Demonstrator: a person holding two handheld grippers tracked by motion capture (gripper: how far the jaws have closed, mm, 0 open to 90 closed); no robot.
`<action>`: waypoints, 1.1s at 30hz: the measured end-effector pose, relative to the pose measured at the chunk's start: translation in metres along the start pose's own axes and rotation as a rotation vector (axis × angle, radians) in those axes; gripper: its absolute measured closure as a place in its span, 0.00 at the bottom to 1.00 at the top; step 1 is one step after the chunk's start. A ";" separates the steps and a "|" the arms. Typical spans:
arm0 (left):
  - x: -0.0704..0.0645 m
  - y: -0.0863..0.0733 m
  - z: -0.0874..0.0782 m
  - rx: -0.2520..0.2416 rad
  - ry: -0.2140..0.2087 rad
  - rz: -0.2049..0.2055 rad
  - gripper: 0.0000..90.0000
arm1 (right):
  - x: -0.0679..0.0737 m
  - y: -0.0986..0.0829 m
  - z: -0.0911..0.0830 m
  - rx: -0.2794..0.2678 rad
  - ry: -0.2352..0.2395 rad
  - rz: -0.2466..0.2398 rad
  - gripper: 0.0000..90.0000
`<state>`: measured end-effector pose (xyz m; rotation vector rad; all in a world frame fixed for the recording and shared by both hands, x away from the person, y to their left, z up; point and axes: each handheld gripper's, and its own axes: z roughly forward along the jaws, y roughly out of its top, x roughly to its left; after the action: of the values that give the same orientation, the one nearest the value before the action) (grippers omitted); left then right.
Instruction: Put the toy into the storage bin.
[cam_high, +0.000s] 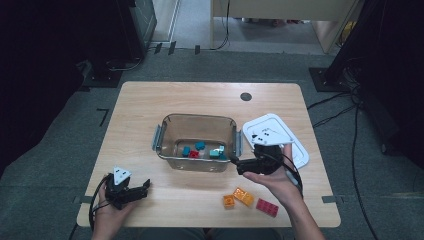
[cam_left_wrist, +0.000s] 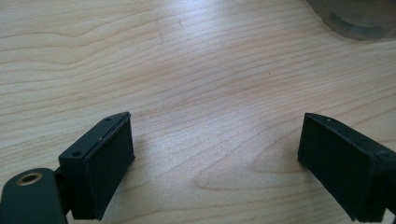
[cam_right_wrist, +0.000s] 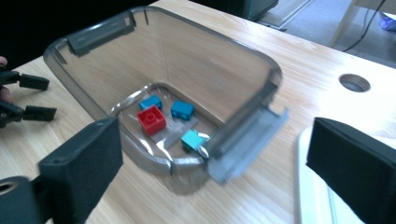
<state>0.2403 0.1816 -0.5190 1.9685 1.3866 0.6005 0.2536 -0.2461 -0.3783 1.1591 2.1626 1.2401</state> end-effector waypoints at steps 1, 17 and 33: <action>0.000 0.000 0.000 0.001 0.000 0.002 0.12 | -0.001 -0.004 -0.003 -0.003 -0.004 0.003 0.03; 0.000 0.000 0.000 0.003 0.000 0.004 0.12 | -0.005 -0.074 -0.018 0.025 0.023 0.006 0.21; 0.000 0.000 -0.001 0.005 -0.004 0.008 0.12 | 0.015 -0.113 0.012 0.189 0.123 -0.102 0.59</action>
<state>0.2398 0.1820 -0.5188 1.9791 1.3796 0.5978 0.2003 -0.2579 -0.4794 1.0532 2.4419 1.1088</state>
